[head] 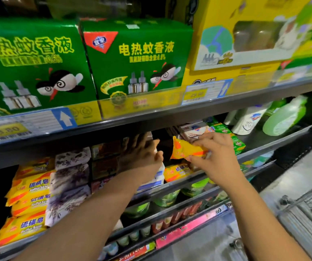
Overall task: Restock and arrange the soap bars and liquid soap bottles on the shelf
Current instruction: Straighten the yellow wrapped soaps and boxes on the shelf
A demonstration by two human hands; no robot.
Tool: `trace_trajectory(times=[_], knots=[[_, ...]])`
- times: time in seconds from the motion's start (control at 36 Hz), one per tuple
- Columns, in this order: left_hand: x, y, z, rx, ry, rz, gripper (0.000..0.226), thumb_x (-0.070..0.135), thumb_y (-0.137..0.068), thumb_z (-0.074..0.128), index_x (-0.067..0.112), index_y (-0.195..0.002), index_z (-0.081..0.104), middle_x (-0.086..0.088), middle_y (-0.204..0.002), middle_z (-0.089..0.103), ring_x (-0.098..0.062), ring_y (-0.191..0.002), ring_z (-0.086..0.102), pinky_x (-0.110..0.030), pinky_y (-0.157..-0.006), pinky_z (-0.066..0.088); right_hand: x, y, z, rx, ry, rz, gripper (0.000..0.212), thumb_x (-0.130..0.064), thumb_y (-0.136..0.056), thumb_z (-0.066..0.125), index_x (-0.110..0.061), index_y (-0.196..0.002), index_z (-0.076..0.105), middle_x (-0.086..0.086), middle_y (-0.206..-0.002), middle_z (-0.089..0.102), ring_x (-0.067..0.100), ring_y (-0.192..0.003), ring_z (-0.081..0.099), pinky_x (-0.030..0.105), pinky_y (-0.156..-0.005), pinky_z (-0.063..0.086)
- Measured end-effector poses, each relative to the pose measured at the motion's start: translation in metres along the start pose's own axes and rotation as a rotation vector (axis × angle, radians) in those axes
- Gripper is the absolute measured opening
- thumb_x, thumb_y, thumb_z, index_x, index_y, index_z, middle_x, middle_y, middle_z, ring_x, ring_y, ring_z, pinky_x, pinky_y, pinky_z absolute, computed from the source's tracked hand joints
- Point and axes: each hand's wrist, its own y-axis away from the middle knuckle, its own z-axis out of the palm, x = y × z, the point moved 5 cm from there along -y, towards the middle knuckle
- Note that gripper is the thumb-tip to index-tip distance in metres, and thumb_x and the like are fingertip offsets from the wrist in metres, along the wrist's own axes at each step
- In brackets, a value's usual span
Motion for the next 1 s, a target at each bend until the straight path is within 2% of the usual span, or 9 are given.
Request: trace_trajectory(times=[0.11, 0.28, 0.42, 0.5, 0.56, 0.61, 0.75, 0.89, 1.0], knots=[[-0.001, 0.0, 0.005, -0.045, -0.015, -0.022, 0.052, 0.055, -0.101, 0.027, 0.046, -0.153, 0.024, 0.012, -0.167, -0.001, -0.016, -0.153, -0.005, -0.041, -0.124, -0.004, 0.005, 0.009, -0.01, -0.08, -0.384, 0.11, 0.045, -0.015, -0.065, 0.092, -0.041, -0.091, 0.065, -0.016, -0.097, 0.06, -0.002, -0.094, 0.055, 0.014, -0.081, 0.039], [0.001, 0.001, 0.001, -0.113, -0.04, 0.015, 0.051, 0.054, -0.103, 0.025, 0.048, -0.153, 0.018, 0.009, -0.167, -0.003, -0.019, -0.153, -0.007, -0.045, -0.123, 0.0, 0.02, 0.028, -0.002, -0.133, -0.686, 0.284, 0.049, -0.008, -0.068, 0.089, -0.046, -0.089, 0.066, -0.012, -0.091, 0.06, 0.007, -0.077, 0.056, 0.014, -0.066, 0.043], [0.008, 0.0, -0.011, -0.183, 0.024, 0.079, 0.049, 0.052, -0.104, 0.026, 0.053, -0.152, 0.014, 0.009, -0.167, 0.004, -0.023, -0.153, 0.001, -0.043, -0.124, 0.006, 0.029, 0.042, 0.002, -0.186, -0.692, 0.347, 0.047, -0.018, -0.071, 0.089, -0.048, -0.096, 0.064, 0.0, -0.098, 0.062, 0.017, -0.084, 0.059, 0.025, -0.072, 0.046], [0.02, 0.004, -0.021, -0.133, 0.076, 0.227, 0.056, 0.029, -0.106, 0.041, 0.052, -0.152, 0.018, 0.011, -0.165, 0.007, -0.021, -0.149, 0.022, -0.035, -0.117, 0.03, 0.033, 0.054, 0.002, -0.23, -0.726, 0.407, 0.042, -0.029, -0.071, 0.088, -0.054, -0.094, 0.063, -0.004, -0.094, 0.06, 0.012, -0.082, 0.058, 0.024, -0.072, 0.046], [0.034, 0.013, -0.025, -0.022, 0.044, 0.4, 0.086, 0.001, -0.097, 0.049, 0.06, -0.148, 0.013, 0.017, -0.163, 0.002, -0.021, -0.144, 0.033, -0.035, -0.107, 0.044, 0.034, 0.059, -0.001, -0.242, -0.812, 0.434, 0.037, -0.036, -0.069, 0.085, -0.047, -0.1, 0.066, -0.003, -0.096, 0.063, 0.013, -0.084, 0.062, 0.027, -0.074, 0.05], [0.052, 0.027, -0.02, 0.053, -0.011, 0.559, 0.103, -0.007, -0.088, 0.057, 0.062, -0.147, 0.008, 0.017, -0.163, -0.002, -0.024, -0.146, 0.028, -0.038, -0.109, 0.042, 0.033, 0.062, -0.006, -0.246, -0.946, 0.466, 0.036, -0.031, -0.07, 0.083, -0.033, -0.104, 0.069, -0.003, -0.093, 0.069, 0.011, -0.08, 0.065, 0.024, -0.07, 0.052], [0.093, 0.063, -0.019, 0.235, 0.119, 0.775, 0.078, 0.008, -0.08, 0.076, 0.036, -0.145, 0.043, -0.003, -0.159, 0.03, -0.03, -0.135, 0.04, -0.04, -0.105, 0.039, 0.026, 0.066, -0.01, -0.312, -1.224, 0.489, 0.035, -0.031, -0.067, 0.09, -0.026, -0.097, 0.072, 0.0, -0.093, 0.069, 0.014, -0.083, 0.064, 0.026, -0.072, 0.052], [0.097, 0.071, -0.016, 0.291, 0.381, 0.663, 0.058, 0.016, -0.077, 0.082, 0.028, -0.13, 0.062, 0.012, -0.136, 0.05, -0.018, -0.122, 0.049, -0.022, -0.103, 0.034, 0.021, 0.07, -0.017, -0.308, -1.405, 0.517, 0.052, -0.053, -0.051, 0.093, -0.022, -0.088, 0.072, 0.005, -0.09, 0.066, 0.018, -0.077, 0.062, 0.028, -0.064, 0.051], [0.103, 0.075, -0.027, 0.198, 0.595, 0.489, 0.035, 0.046, -0.078, 0.076, 0.04, -0.112, 0.067, 0.018, -0.101, 0.059, -0.003, -0.097, 0.054, -0.014, -0.082, 0.04, 0.024, 0.077, -0.026, -0.402, -1.559, 0.538, 0.069, -0.06, -0.063, 0.085, -0.007, -0.104, 0.071, 0.022, -0.092, 0.067, 0.031, -0.073, 0.066, 0.035, -0.059, 0.056]])
